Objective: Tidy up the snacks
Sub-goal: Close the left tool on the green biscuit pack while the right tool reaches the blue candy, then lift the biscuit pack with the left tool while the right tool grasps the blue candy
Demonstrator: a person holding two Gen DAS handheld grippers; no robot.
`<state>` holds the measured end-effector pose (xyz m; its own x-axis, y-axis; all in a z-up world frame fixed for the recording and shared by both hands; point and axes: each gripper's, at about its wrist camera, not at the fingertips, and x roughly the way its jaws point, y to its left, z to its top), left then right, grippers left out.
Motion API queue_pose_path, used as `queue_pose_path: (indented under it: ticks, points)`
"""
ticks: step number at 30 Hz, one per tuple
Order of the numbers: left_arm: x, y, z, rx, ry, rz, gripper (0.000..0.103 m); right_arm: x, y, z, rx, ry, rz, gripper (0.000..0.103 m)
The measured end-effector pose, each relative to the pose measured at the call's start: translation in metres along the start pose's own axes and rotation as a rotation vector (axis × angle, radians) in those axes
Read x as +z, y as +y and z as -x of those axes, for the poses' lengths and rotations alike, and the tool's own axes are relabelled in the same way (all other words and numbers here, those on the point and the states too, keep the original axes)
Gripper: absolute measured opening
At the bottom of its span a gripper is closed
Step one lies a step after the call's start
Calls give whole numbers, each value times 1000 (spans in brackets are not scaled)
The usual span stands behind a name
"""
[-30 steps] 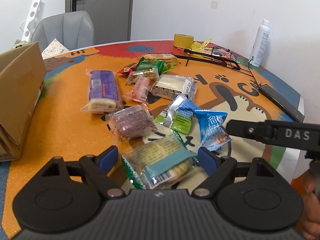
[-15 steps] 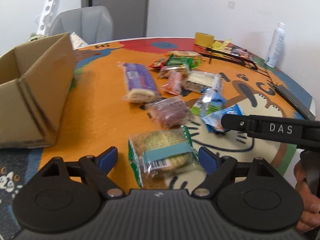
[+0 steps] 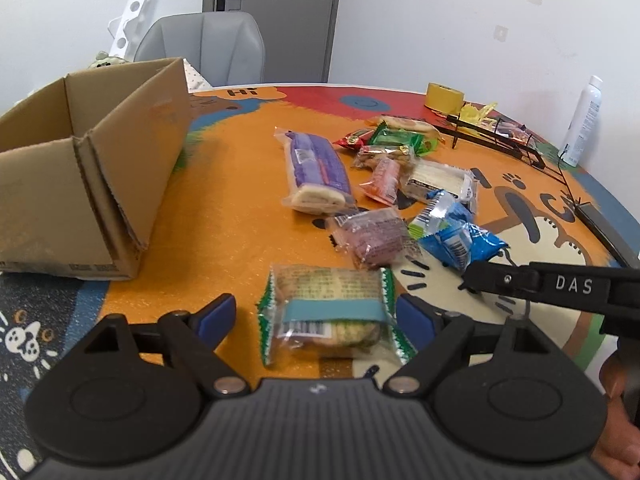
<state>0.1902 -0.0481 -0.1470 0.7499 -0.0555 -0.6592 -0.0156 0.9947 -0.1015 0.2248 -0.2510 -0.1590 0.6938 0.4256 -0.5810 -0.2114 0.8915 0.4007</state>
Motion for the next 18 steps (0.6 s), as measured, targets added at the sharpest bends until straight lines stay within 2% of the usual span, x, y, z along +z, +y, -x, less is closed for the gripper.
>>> queue_pose_path:
  ticks: [2,3,4,5,6,8,18]
  points:
    - [-3,-1,0,6,-13,-5,83,-2,1,3,-4,-4,14,9]
    - [-4,-2,1,13,-19,-13,82,-3,1,4,-9,-3,20,16]
    - [-4,-3,1,18,-22,-21,77,-4,2,5,-17,-11,28,18]
    - [-5,-3,1,20,-26,-25,69,-4,4,5,-21,-16,37,30]
    - [-4,-3,2,23,-28,-24,68,-4,6,6,-22,-24,45,44]
    - [-3,1,3,9,-32,-10,58,-2,8,5,-42,-38,54,61]
    - [2,22,11,-26,-37,46,51,6,20,-14,-82,-43,82,70]
